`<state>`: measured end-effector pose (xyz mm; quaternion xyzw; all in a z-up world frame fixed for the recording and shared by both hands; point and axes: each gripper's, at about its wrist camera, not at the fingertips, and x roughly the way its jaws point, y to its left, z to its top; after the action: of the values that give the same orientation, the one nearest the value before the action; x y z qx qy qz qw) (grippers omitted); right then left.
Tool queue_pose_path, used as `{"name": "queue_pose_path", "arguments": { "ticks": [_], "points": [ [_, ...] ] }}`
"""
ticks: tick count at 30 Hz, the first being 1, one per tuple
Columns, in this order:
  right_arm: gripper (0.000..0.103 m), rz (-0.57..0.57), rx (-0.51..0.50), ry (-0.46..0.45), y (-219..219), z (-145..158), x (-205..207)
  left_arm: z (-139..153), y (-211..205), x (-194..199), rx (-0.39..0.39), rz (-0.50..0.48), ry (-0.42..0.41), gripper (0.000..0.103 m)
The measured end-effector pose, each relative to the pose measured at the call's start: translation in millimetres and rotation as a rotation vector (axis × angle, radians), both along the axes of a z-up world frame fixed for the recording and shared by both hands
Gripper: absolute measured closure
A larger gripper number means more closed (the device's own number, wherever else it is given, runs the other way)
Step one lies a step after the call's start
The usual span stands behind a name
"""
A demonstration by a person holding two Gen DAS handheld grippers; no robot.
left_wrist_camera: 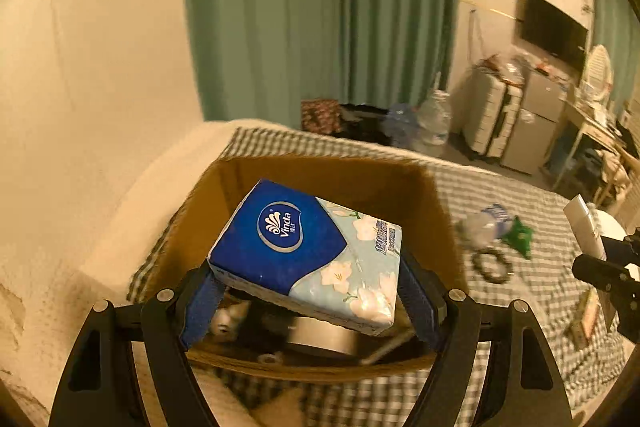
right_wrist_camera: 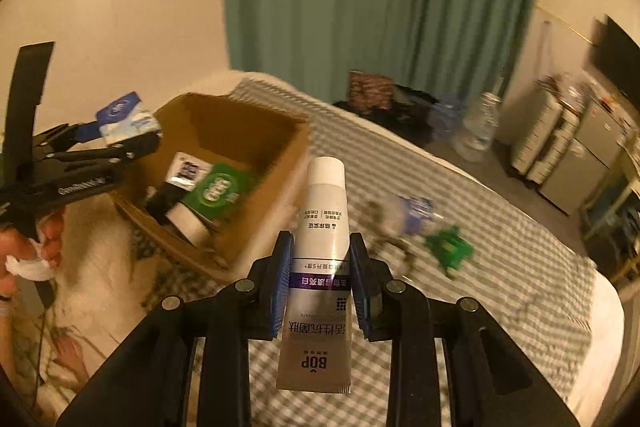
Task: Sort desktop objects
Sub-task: 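Carry tissue pack and toothpaste tube into the cardboard box and release both, then grasp the amoxicillin medicine box with the right tool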
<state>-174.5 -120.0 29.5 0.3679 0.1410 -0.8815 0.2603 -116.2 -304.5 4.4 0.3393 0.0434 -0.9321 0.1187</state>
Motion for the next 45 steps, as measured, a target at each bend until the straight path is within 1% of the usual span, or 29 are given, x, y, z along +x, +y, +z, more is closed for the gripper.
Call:
{"name": "queue_pose_path", "arguments": {
  "ticks": [4,6,12,14,15,16,17,18,19,20,22,25,27,29,31,33,36,39,42,45],
  "points": [
    [0.076,0.078,0.0,-0.017,-54,-14,-13,-27,-34,-11,0.015,0.05,-0.03,0.022],
    [0.076,0.1,-0.004,-0.019,-71,-16,-22,-38,-47,-17,0.031,0.066,-0.039,0.022],
    [0.076,0.134,-0.048,-0.058,-114,-27,-46,-59,-58,-23,0.062,0.07,-0.048,0.021],
    [0.076,0.127,-0.065,-0.071,-119,-31,-51,-61,-58,-22,0.064,0.071,-0.057,0.015],
    [0.071,0.108,-0.083,-0.074,-119,-33,-54,-61,-57,-20,0.059,0.071,-0.056,0.012],
    [0.064,0.094,-0.105,-0.087,-117,-34,-56,-60,-56,-18,0.051,0.075,-0.052,0.004],
    [0.037,0.081,-0.121,-0.098,-113,-35,-58,-58,-53,-19,0.037,0.08,-0.05,0.0],
    [0.014,0.057,-0.137,-0.105,-109,-35,-59,-57,-51,-17,0.025,0.079,-0.051,0.0],
    [0.011,0.031,-0.151,-0.101,-106,-34,-59,-56,-48,-18,0.011,0.072,-0.057,0.0],
    [0.011,0.012,-0.183,-0.091,-98,-31,-59,-54,-44,-17,-0.002,0.07,-0.063,0.0],
    [0.011,0.004,-0.202,-0.093,-89,-25,-58,-49,-39,-9,-0.003,0.078,-0.059,0.0],
    [0.011,-0.037,-0.22,-0.082,-61,-11,-51,-42,-33,6,0.044,0.07,-0.054,0.0],
    [0.011,-0.068,-0.232,-0.061,-39,1,-44,-36,-24,13,0.06,0.057,-0.06,0.0],
    [0.011,-0.103,-0.232,-0.033,-11,15,-35,-23,-12,23,0.079,0.035,-0.06,0.0],
    [0.011,-0.139,-0.219,-0.008,12,27,-25,-4,3,36,0.128,-0.013,-0.043,0.0],
    [0.011,-0.184,-0.205,0.04,42,43,-9,15,18,45,0.149,-0.058,-0.022,0.0],
    [0.011,-0.213,-0.191,0.133,80,63,19,43,39,60,0.125,-0.076,0.033,0.0],
    [0.011,-0.259,-0.171,0.191,120,76,43,60,66,68,0.111,-0.093,0.045,0.0],
    [0.011,-0.311,-0.166,0.22,156,78,60,66,93,71,0.101,-0.123,0.056,0.0],
    [0.011,-0.361,-0.171,0.223,191,70,70,61,128,68,0.074,-0.155,0.058,0.0]
  ]
}}
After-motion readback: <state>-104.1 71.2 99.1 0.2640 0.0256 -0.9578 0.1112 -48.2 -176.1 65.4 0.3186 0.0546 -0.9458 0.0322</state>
